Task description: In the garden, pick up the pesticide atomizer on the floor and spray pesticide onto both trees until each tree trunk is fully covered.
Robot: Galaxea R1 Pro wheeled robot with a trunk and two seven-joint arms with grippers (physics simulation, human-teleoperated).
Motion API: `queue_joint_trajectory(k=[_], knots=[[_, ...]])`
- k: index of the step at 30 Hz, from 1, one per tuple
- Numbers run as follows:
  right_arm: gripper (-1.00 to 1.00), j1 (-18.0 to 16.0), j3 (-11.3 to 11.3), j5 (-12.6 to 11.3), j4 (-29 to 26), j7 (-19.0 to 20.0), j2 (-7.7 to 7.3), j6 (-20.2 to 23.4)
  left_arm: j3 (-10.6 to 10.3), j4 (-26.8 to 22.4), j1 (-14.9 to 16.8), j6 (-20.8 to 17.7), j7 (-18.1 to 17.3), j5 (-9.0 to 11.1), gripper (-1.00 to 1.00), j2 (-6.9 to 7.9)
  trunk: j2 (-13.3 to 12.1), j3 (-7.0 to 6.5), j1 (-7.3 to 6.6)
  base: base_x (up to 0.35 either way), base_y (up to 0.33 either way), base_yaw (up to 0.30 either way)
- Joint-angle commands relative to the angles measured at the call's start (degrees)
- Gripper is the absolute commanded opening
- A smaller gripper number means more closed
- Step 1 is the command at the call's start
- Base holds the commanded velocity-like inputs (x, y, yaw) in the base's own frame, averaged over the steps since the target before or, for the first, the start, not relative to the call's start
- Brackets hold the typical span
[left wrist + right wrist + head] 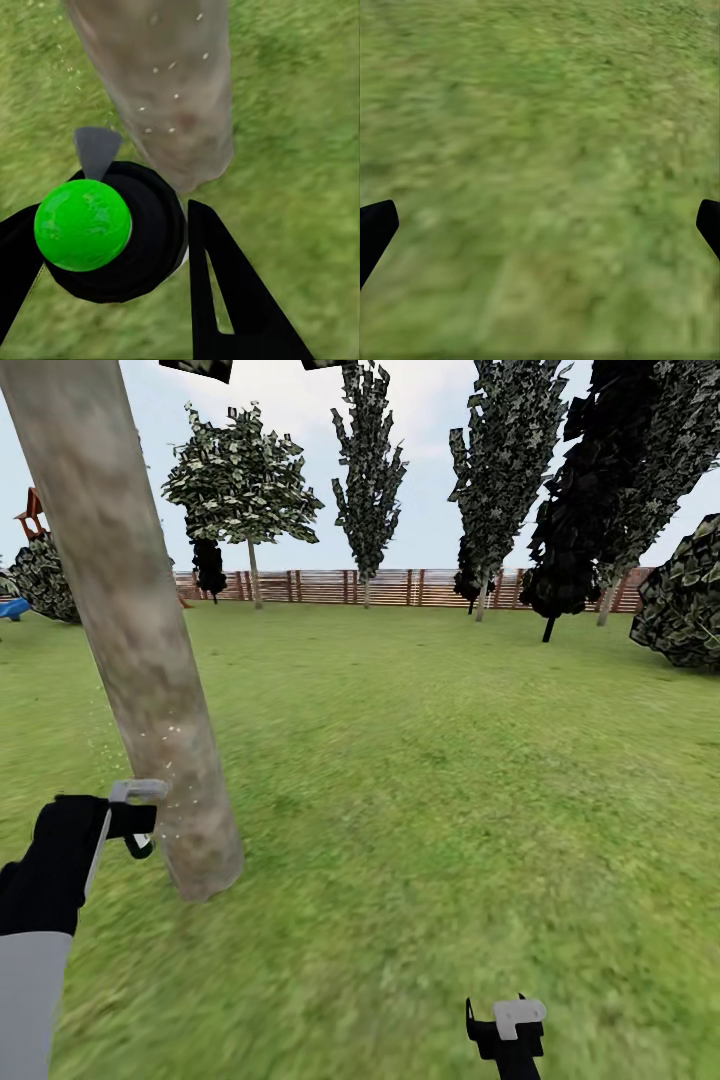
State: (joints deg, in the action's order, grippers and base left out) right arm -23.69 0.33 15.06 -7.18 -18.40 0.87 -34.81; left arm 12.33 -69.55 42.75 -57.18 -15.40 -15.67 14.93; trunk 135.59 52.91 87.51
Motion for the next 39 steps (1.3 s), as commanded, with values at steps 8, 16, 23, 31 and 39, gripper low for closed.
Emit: queue_joint_trajectory(k=[8,16,23,31,39], knots=[[1.0,0.0,0.0,0.6,0.1,-0.6,0.01,0.0,1.6,-0.1,-7.1,1.1,0.0,-0.8,-1.0,2.02,0.0,0.06,-0.01,0.0,0.0,0.0],[1.0,0.0,0.0,0.6,0.1,-0.6,0.01,0.0,2.9,0.8,-7.9,3.5,0.3,-0.6,-1.0,-1.74,0.0,0.06,-0.01,0.001,-0.127,0.0],[1.0,0.0,0.0,0.6,0.1,-0.6,0.01,0.0,8.3,2.1,-8.1,4.0,-0.1,-0.7,-1.0,-1.0,0.0,0.06,-0.01,0.136,-0.211,0.0],[1.0,0.0,0.0,0.6,0.1,-0.6,0.03,0.0,9.3,1.9,-8.5,3.9,-0.2,-0.9,-1.0,0.53,0.0,0.06,-0.01,0.147,-0.014,0.0],[1.0,0.0,0.1,0.6,0.1,-0.6,0.26,0.0,9.3,2.8,-13.1,9.9,0.3,-0.6,-1.0,-1.72,0.0,0.06,-0.01,0.002,-0.174,0.165]])
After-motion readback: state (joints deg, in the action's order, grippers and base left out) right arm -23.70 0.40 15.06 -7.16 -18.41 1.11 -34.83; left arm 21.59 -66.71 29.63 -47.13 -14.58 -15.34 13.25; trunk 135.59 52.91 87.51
